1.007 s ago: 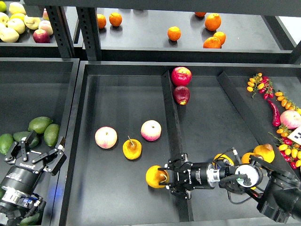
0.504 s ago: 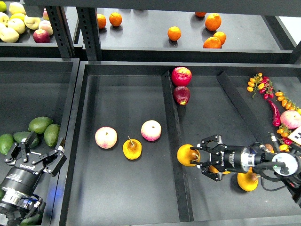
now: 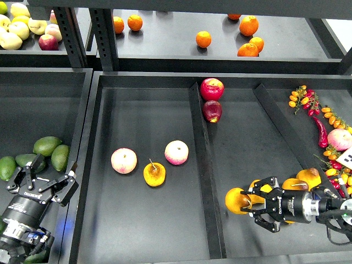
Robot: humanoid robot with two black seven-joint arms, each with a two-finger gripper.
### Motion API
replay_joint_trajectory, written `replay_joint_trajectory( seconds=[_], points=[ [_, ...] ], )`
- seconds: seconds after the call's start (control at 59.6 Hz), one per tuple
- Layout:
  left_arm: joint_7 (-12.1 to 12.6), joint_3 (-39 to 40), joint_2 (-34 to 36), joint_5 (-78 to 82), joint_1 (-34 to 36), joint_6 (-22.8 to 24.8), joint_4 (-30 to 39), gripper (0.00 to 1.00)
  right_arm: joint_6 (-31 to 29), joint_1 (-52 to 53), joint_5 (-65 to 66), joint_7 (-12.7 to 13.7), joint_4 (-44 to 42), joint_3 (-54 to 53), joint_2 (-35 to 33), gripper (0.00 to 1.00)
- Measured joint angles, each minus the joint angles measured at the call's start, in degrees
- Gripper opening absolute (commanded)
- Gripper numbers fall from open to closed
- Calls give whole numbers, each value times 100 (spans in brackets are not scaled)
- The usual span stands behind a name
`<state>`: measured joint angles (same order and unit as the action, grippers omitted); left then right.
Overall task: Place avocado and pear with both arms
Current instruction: 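Carry the pear with the right gripper into the pear compartment, then lower the pear beside the other pears and open the right gripper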
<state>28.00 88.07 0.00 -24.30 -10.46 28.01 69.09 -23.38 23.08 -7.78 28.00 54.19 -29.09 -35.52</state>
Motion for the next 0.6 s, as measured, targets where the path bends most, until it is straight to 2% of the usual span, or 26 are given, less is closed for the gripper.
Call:
replay_joint_trajectory(
  seconds=[0.436, 0.604],
  points=[
    [0, 1, 0, -5, 0, 0, 6, 99, 0, -64, 300, 0, -216, 18, 52, 22],
    [0, 1, 0, -5, 0, 0, 6, 99, 12, -68, 305, 0, -224, 18, 69, 29]
  ],
)
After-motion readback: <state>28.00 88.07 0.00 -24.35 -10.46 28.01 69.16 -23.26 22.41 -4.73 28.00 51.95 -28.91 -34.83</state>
